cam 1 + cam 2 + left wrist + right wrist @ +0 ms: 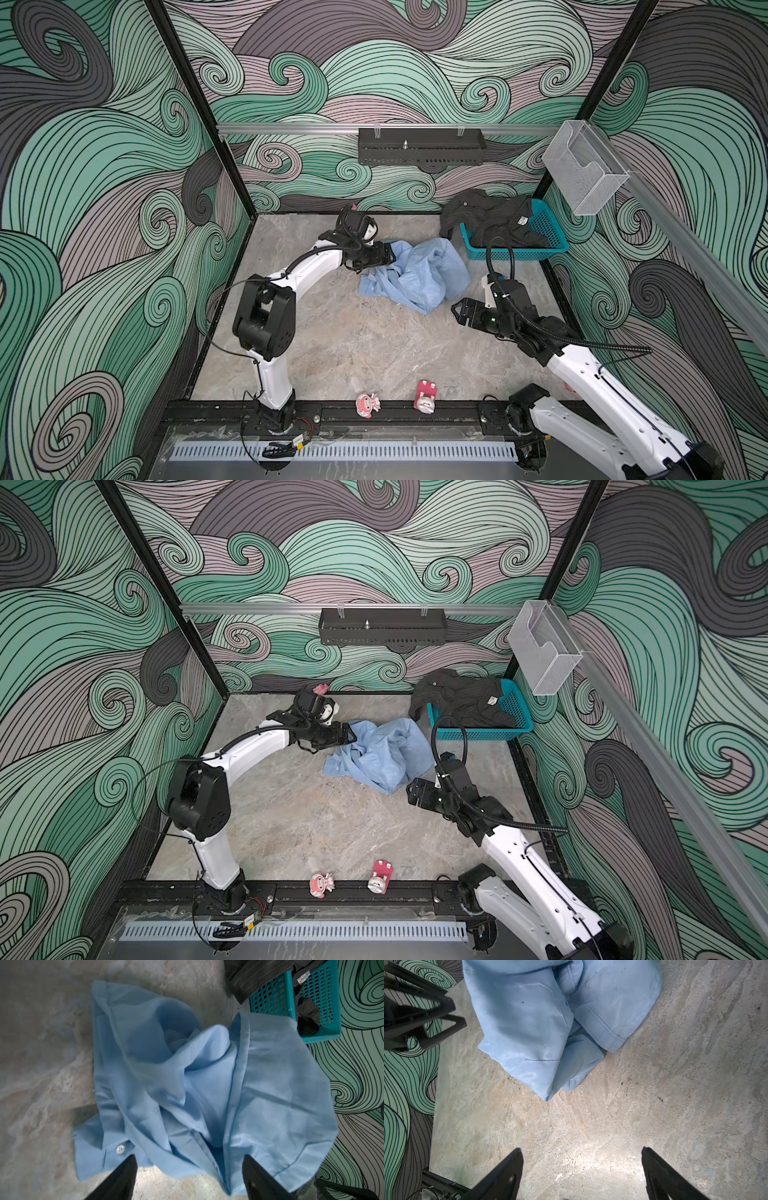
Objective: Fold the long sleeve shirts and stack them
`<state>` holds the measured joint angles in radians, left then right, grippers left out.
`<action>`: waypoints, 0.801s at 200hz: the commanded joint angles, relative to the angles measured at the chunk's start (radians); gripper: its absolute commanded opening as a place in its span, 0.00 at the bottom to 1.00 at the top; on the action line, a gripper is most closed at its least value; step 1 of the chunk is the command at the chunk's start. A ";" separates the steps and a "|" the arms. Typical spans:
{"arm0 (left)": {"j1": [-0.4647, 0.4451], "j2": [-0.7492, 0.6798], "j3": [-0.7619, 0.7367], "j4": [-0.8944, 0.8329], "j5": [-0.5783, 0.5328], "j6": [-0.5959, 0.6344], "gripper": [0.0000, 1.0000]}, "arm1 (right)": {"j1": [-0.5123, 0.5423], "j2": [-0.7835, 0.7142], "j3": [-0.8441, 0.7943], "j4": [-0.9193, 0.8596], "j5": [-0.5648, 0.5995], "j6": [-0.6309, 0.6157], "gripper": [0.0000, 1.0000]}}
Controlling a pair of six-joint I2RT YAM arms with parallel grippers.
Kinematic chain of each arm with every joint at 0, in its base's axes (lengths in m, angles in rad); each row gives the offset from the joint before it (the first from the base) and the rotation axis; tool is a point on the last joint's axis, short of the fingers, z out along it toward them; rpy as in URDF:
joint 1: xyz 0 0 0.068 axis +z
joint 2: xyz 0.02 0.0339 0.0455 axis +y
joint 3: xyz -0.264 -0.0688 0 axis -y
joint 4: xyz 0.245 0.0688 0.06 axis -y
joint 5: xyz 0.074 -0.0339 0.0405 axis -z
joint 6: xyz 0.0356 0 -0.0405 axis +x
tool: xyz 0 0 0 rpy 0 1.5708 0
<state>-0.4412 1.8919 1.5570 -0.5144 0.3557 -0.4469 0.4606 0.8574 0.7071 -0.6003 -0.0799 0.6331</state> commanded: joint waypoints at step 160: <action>0.043 -0.003 0.303 -0.220 -0.105 0.112 0.00 | 0.038 0.374 0.102 0.235 -0.080 -0.031 0.87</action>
<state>-0.4248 2.0914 1.9110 -0.7696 0.2867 -0.3370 0.4820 1.1427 0.7334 -0.4568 -0.1425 0.6281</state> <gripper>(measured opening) 0.049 0.872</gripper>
